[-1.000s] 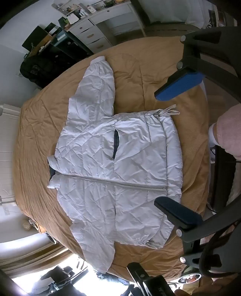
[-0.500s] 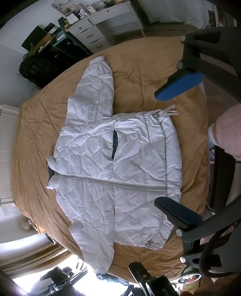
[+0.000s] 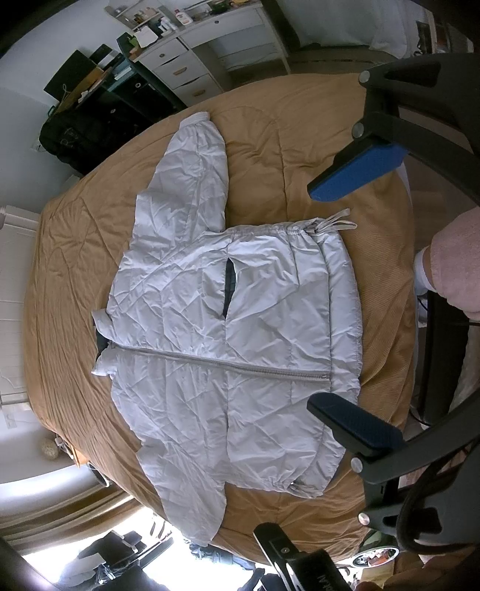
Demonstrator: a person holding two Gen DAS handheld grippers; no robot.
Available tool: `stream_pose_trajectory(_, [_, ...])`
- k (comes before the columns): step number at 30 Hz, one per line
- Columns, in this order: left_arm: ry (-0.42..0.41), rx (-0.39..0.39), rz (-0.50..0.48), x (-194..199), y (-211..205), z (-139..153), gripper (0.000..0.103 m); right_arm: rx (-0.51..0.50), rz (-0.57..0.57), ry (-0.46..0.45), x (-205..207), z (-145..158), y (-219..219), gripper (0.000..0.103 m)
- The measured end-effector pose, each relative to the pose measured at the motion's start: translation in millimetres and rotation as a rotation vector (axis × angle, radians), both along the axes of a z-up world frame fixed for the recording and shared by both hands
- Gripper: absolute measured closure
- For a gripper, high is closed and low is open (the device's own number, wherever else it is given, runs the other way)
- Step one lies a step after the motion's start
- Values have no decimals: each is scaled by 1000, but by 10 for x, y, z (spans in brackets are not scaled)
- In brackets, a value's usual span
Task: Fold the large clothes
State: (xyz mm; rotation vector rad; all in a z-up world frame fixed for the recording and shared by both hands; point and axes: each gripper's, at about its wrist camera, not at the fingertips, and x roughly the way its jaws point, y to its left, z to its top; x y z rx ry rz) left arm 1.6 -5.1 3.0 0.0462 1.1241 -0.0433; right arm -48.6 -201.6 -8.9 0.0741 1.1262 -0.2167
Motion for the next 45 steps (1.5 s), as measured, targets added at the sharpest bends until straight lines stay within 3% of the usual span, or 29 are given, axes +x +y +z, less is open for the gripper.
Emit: stream_pose_trajectory(45, [10,-4,2,-32,53,-52,1,2,3,5,-3,-14,11,0])
